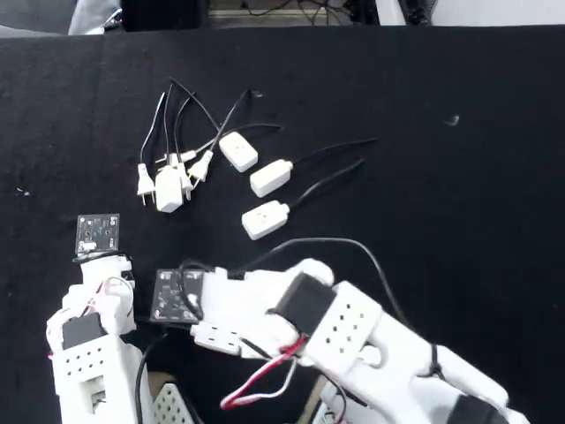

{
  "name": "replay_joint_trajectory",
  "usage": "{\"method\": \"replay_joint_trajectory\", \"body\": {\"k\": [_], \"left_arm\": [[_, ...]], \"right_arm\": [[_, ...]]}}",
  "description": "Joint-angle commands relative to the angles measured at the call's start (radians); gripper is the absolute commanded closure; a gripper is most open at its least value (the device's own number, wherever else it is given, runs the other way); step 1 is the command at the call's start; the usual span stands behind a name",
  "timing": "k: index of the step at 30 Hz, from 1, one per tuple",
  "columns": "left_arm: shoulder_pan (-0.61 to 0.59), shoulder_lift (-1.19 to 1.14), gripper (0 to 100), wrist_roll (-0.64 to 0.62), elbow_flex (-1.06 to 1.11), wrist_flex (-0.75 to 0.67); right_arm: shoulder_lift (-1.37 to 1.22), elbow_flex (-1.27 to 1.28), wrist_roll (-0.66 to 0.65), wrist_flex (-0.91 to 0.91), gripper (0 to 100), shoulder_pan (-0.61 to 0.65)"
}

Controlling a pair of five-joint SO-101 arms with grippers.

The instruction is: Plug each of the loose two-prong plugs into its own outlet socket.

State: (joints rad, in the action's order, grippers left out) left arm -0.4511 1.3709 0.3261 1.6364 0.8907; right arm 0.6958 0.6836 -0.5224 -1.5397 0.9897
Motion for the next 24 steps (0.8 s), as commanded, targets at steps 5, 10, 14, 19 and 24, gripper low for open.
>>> {"method": "replay_joint_trajectory", "body": {"k": [5,10,14,19,24], "left_arm": [[-0.007,0.006,97,0.005,-0.002,-0.015],[-0.007,0.006,97,0.005,-0.002,-0.014],[-0.05,0.006,97,0.0,-0.007,-0.014],[-0.254,0.006,97,-0.199,-0.021,-0.021],[-0.234,0.006,97,-0.233,-0.019,-0.02]], "right_arm": [[-0.154,-0.081,0.041,0.038,98.8,0.011],[-0.214,-0.102,0.104,0.089,98.8,0.011],[-0.22,-0.102,0.141,0.094,98.8,0.011],[-0.222,-0.099,0.144,0.089,98.8,0.011],[-0.223,-0.099,0.143,0.092,98.8,0.011]]}}
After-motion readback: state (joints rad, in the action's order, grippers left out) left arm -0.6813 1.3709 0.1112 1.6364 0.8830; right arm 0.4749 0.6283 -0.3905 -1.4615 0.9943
